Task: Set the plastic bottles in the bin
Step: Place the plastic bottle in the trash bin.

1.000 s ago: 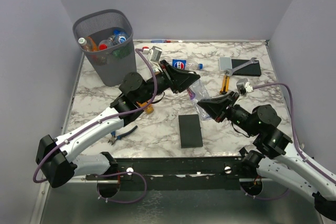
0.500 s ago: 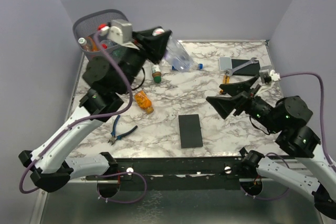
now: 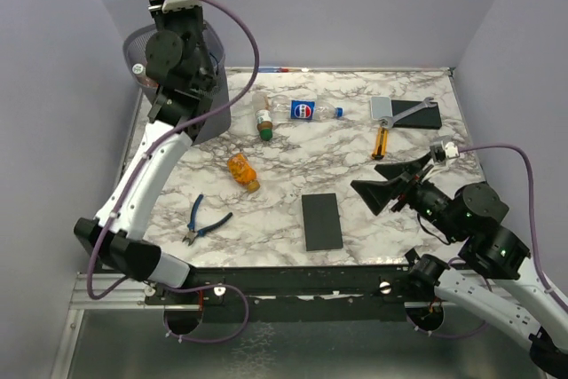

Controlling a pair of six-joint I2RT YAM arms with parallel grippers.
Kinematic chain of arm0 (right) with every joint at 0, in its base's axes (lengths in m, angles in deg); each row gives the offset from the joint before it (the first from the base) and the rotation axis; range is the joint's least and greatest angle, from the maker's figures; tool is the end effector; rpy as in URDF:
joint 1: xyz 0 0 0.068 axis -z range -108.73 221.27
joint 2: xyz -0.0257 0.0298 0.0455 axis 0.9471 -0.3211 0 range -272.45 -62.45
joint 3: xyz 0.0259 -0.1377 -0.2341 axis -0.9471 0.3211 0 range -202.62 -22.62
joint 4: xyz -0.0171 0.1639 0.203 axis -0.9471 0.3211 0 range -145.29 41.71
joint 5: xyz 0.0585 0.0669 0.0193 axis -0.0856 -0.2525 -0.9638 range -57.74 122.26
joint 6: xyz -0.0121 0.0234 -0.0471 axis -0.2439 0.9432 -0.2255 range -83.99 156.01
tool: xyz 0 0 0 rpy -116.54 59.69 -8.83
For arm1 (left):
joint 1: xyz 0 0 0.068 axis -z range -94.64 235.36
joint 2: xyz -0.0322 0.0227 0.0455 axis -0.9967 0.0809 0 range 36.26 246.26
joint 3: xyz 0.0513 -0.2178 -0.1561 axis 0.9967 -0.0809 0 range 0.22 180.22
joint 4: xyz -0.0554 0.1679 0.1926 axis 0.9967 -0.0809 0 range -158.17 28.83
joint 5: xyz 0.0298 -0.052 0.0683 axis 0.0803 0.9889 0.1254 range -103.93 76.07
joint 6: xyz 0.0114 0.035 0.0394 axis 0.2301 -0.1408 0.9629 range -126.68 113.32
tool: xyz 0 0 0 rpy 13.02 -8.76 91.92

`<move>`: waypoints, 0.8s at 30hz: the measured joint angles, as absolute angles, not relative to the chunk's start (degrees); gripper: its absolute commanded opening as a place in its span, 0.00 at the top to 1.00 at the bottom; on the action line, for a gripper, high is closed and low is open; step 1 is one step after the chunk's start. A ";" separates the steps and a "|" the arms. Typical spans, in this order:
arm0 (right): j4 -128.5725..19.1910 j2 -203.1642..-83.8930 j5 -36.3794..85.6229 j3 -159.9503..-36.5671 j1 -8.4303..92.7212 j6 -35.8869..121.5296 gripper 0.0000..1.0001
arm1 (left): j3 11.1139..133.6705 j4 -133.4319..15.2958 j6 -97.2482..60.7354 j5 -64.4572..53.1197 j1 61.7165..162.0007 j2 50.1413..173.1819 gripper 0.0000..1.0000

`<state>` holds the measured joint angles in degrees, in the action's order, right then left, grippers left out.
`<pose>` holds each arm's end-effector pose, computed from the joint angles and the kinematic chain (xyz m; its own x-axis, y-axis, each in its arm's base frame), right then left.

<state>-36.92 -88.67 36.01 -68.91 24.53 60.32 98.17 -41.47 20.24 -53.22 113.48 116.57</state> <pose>0.0717 0.0728 0.3738 -0.2623 0.3207 -0.9101 -0.6298 0.6577 0.4133 0.2503 -0.1081 0.5667 0.4410 0.1616 -0.8829 -0.3128 0.9496 0.0176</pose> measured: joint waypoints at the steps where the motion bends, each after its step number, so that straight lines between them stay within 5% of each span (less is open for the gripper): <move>1: -36.61 -88.82 35.88 -68.69 24.53 60.63 0.00 | 98.15 -41.62 18.69 -53.22 110.99 118.21 1.00; 7: -35.47 -88.82 34.72 -67.92 24.53 62.05 0.00 | 94.35 -36.00 10.95 -52.19 99.86 125.38 1.00; 15: -34.99 -83.62 35.01 -62.57 24.53 63.86 0.00 | 94.28 -21.95 8.87 -50.03 98.31 133.46 1.00; 24: -34.95 -82.96 35.99 -60.19 24.53 66.14 0.00 | 96.03 -24.09 2.45 -49.66 94.51 143.93 1.00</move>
